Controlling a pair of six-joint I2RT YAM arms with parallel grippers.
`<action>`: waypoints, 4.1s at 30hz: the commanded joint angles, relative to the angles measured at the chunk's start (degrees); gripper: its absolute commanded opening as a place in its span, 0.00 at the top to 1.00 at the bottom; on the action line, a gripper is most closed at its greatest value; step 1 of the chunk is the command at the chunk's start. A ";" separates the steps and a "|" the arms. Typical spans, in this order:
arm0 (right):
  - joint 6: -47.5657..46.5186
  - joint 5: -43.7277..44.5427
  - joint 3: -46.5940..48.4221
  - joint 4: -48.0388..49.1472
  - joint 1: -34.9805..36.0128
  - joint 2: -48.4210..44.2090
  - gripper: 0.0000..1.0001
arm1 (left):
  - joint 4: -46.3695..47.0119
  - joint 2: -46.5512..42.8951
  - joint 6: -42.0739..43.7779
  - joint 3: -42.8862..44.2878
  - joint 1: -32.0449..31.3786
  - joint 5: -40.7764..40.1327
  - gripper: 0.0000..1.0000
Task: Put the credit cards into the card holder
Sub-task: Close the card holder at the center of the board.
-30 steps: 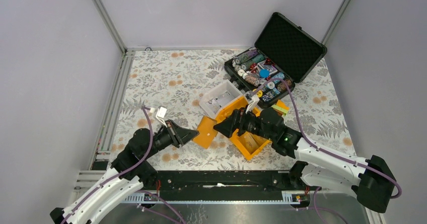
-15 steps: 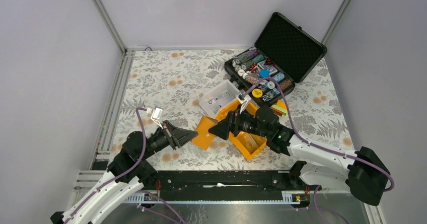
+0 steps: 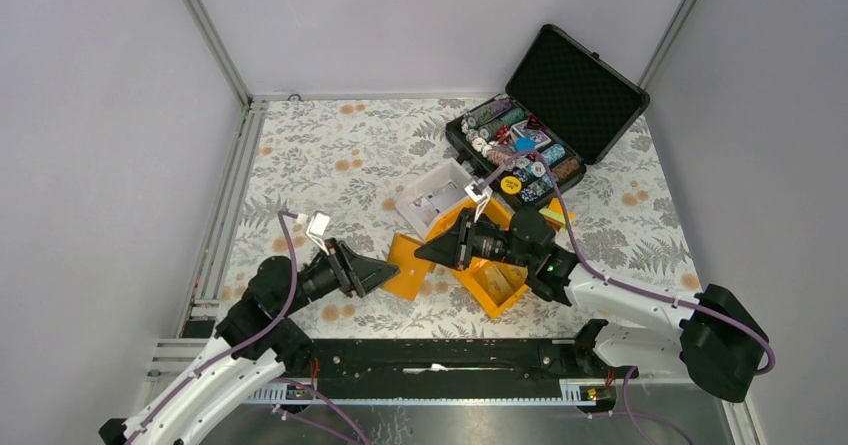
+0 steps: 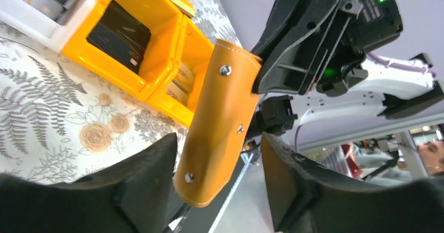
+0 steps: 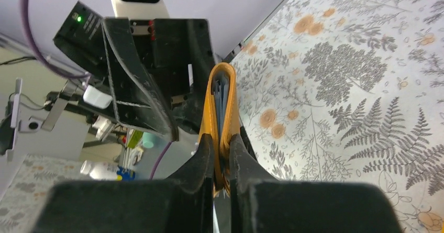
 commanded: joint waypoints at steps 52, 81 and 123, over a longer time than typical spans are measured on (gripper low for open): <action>-7.33 -35.23 4.77 -9.09 -4.53 -7.06 0.52 | 12.21 11.84 2.17 6.84 3.27 25.81 1.00; 5.77 9.28 -8.43 -9.05 -4.12 -19.27 0.38 | -2.61 1.88 12.63 6.10 8.21 5.96 1.00; 12.23 37.90 20.39 -22.60 15.37 19.68 0.71 | -14.11 2.40 16.05 9.26 8.21 -10.65 1.00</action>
